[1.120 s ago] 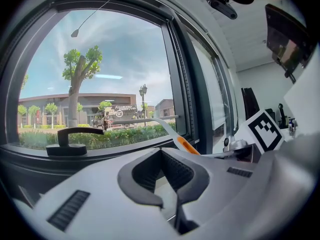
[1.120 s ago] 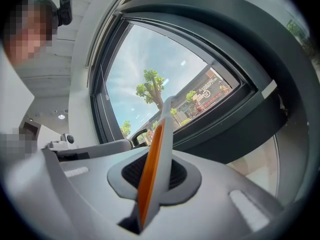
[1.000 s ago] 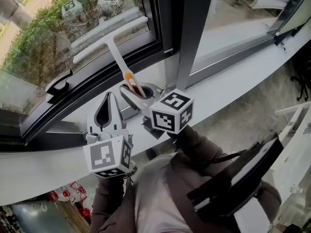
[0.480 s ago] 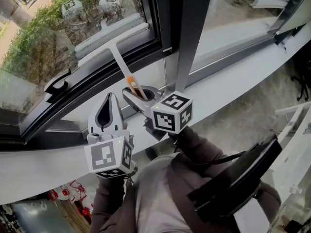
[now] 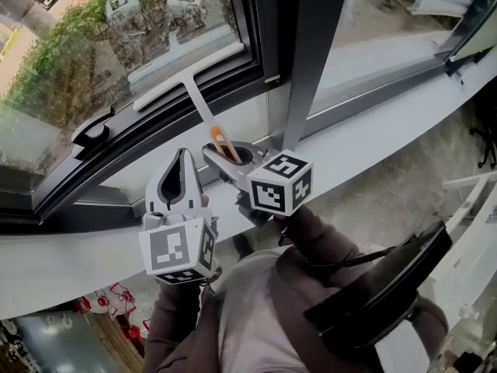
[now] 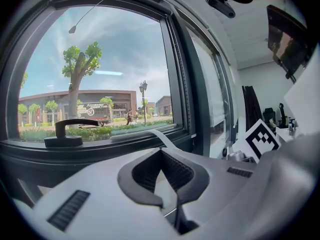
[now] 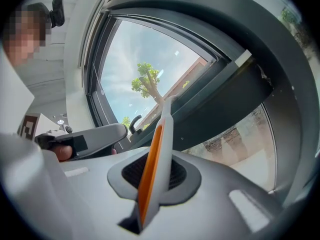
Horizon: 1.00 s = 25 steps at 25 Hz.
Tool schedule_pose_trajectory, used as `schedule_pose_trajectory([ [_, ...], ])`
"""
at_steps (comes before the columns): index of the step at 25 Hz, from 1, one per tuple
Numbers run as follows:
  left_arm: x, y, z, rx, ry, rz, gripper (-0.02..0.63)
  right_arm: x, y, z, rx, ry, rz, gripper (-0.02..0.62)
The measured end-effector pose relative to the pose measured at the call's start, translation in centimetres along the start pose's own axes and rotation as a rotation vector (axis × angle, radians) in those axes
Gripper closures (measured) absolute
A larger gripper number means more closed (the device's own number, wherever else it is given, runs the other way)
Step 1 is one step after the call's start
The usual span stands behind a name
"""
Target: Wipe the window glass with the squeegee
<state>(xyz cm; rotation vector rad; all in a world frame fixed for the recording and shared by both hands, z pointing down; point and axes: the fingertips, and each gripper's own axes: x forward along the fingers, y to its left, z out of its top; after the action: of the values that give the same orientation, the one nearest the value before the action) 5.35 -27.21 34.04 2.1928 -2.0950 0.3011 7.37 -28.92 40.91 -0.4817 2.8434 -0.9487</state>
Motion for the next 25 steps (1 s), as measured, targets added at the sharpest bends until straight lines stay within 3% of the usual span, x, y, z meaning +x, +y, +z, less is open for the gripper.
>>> schedule_pose_trajectory([
  [18, -0.6, -1.1, -1.4, -0.045, 0.016, 0.038, 0.604, -2.3, 1.2, -1.5, -0.014, 0.049, 0.074, 0.574],
  [25, -5.8, 0.7, -2.4, -0.060, -0.035, 0.036, 0.604, -3.4, 5.7, -3.4, -0.084, 0.026, 0.049, 0.572],
])
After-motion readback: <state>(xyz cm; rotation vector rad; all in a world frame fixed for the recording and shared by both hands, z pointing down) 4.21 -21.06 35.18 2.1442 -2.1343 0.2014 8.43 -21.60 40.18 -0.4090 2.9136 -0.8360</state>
